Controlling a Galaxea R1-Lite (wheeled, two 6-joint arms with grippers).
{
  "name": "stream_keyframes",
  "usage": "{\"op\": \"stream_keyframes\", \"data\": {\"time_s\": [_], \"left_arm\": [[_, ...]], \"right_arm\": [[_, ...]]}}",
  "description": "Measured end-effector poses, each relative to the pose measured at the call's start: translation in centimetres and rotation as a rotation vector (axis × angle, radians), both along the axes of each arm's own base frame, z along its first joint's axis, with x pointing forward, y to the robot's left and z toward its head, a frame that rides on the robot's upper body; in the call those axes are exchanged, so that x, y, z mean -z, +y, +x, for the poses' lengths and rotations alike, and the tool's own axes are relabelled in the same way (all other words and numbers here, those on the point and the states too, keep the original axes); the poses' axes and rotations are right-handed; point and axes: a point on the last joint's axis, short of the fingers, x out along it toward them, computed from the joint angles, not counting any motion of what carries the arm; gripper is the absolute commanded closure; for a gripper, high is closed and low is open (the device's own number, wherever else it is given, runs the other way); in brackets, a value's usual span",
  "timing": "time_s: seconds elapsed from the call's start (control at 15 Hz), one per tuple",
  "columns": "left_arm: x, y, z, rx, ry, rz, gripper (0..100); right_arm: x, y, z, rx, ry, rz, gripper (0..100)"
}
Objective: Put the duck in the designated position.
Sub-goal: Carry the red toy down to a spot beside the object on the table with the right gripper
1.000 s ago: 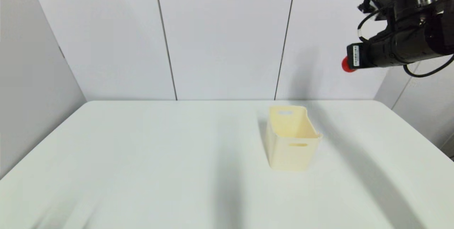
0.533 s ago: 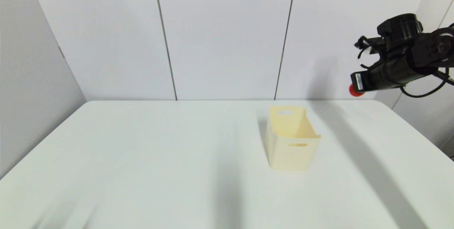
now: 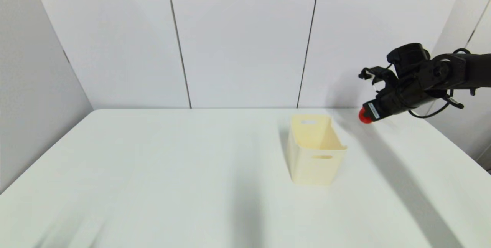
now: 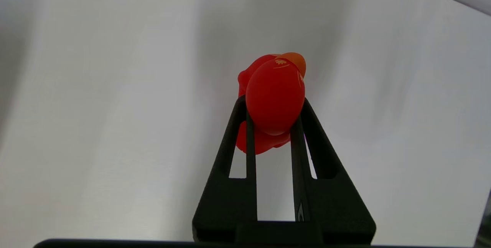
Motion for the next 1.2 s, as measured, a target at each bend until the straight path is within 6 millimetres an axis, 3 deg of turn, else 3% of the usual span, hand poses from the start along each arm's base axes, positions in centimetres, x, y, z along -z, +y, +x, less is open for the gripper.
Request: {"op": "stream_keyframes", "data": {"time_s": [0.4, 1.0, 1.2], "left_arm": [[0.0, 0.0, 0.0, 0.000, 0.000, 0.000, 0], [0.0, 0.0, 0.0, 0.000, 0.000, -0.001, 0], [0.0, 0.0, 0.0, 0.000, 0.000, 0.000, 0]], "right_arm": [[0.8, 1.5, 1.8, -0.159, -0.024, 0.034, 100], [0.9, 7.6, 2.8, -0.305, -0.072, 0.048, 100], [1.3, 8.7, 2.7, -0.386, -0.058, 0.103, 100]]}}
